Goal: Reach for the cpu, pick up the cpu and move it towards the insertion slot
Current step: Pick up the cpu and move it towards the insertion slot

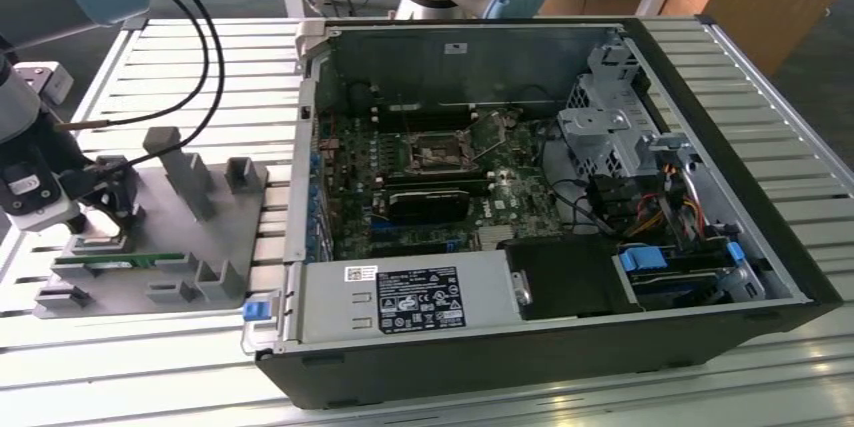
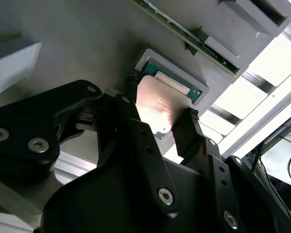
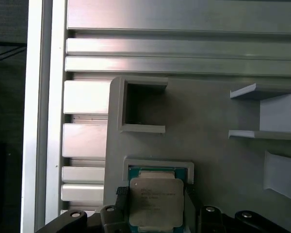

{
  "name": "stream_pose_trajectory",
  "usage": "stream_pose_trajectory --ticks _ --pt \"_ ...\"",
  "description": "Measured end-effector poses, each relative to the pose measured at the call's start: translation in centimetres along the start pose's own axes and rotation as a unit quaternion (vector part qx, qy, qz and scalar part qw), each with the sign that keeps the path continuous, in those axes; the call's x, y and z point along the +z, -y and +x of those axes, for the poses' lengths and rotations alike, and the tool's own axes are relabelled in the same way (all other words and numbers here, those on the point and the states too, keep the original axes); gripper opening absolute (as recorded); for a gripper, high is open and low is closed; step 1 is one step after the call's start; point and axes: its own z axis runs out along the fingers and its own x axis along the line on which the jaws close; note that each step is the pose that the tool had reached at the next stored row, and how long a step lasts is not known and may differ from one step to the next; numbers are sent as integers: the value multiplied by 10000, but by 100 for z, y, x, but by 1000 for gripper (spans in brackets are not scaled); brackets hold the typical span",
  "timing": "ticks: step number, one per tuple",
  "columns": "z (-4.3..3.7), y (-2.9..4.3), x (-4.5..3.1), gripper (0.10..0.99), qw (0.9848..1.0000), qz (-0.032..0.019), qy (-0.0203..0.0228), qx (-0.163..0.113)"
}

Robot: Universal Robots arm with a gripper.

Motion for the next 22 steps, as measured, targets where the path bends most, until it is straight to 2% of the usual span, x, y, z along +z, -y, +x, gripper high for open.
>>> stream_pose_trajectory --ticks 6,13,18,22 --pt "0 -6 -150 541 10000 0 2 0" --pt "0 -6 -167 541 10000 1 1 0" --pt "0 -10 -250 541 10000 0 3 0" --pt "0 -11 -280 541 10000 0 3 0"
